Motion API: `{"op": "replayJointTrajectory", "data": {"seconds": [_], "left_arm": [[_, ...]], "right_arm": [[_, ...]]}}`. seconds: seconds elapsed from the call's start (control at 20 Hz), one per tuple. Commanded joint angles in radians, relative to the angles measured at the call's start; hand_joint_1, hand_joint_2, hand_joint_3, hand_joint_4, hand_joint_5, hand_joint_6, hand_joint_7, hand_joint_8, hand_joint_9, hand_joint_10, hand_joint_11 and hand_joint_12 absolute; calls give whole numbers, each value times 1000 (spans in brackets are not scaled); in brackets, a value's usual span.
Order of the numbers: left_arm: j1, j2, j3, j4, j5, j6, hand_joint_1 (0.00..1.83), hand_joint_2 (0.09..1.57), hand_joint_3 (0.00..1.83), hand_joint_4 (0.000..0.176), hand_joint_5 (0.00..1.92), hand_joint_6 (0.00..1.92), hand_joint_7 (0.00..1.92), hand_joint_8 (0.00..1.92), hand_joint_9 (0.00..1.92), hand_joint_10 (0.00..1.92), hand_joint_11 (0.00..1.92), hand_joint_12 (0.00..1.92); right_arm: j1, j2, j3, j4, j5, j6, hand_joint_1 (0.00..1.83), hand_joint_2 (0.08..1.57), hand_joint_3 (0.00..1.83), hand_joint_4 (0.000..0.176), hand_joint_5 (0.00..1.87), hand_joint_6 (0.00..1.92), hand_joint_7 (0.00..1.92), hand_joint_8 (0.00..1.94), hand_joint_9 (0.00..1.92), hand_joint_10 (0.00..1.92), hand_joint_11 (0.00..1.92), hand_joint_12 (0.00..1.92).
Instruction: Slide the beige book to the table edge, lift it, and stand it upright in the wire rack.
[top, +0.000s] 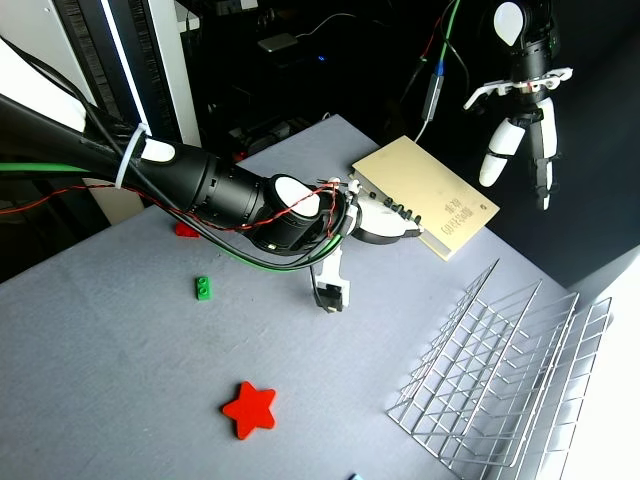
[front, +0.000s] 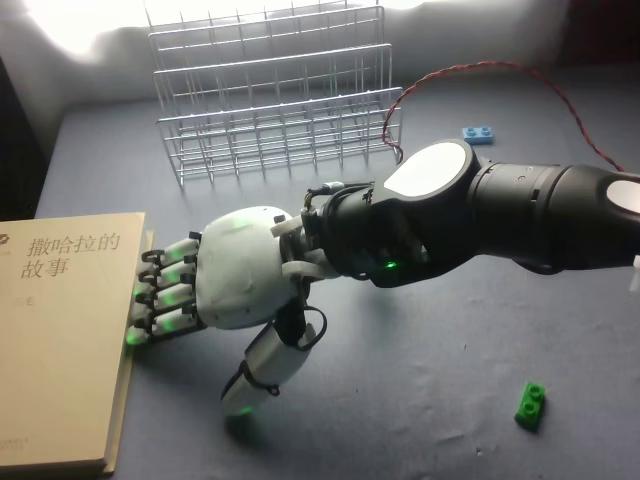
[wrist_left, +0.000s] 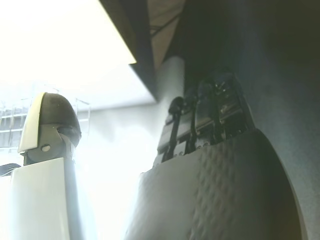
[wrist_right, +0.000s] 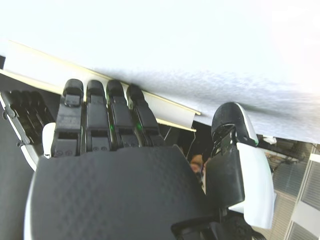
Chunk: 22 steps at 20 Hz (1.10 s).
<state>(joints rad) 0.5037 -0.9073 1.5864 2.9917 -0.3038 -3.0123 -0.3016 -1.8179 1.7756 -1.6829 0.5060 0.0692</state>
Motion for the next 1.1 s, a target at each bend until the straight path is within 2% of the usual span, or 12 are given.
{"op": "replayJointTrajectory", "data": {"seconds": [0.0, 0.15, 0.55, 0.7, 0.95, 1.05], "left_arm": [[-2, 12, 11, 19, 69, -5, 821, 1033, 0, 0, 0, 0, 0, 0, 0, 0, 17, 8], [-1, 12, 10, 20, 69, -5, 793, 1039, 2, 0, 0, 0, 0, 0, 0, 0, 16, 7], [11, 11, 20, 20, 69, -5, 859, 1024, 0, 0, 8, 3, 7, 3, 5, 2, 26, 12], [14, 11, 18, 20, 68, -5, 807, 1036, 1, 0, 0, 0, 0, 0, 1, 0, 19, 12], [20, 11, 17, 14, 69, -5, 849, 1037, 0, 0, 0, 0, 0, 0, 0, 0, 0, 0], [25, 12, 15, 6, 69, -5, 859, 1047, 4, 0, 0, 0, 0, 0, 0, 0, 0, 0]], "right_arm": [[11, -3, 11, 56, 9, -13, 0, 1158, 0, 0, 0, 0, 0, 0, 0, 0, 0, 0], [15, -22, 46, 56, 15, -13, 0, 1160, 1, 0, 0, 0, 0, 0, 0, 0, 0, 0], [10, -38, 44, 56, 10, -2, 0, 1159, 0, 0, 0, 0, 0, 0, 0, 0, 0, 0], [11, -46, 44, 56, 6, -14, 0, 1154, 0, 0, 0, 0, 0, 0, 0, 0, 0, 0], [10, -49, 44, 56, 5, -16, 0, 1160, 1, 0, 0, 0, 0, 0, 0, 0, 0, 0], [8, -42, 42, 56, 7, 21, 0, 1160, 1, 0, 0, 0, 0, 0, 0, 0, 0, 0]]}}
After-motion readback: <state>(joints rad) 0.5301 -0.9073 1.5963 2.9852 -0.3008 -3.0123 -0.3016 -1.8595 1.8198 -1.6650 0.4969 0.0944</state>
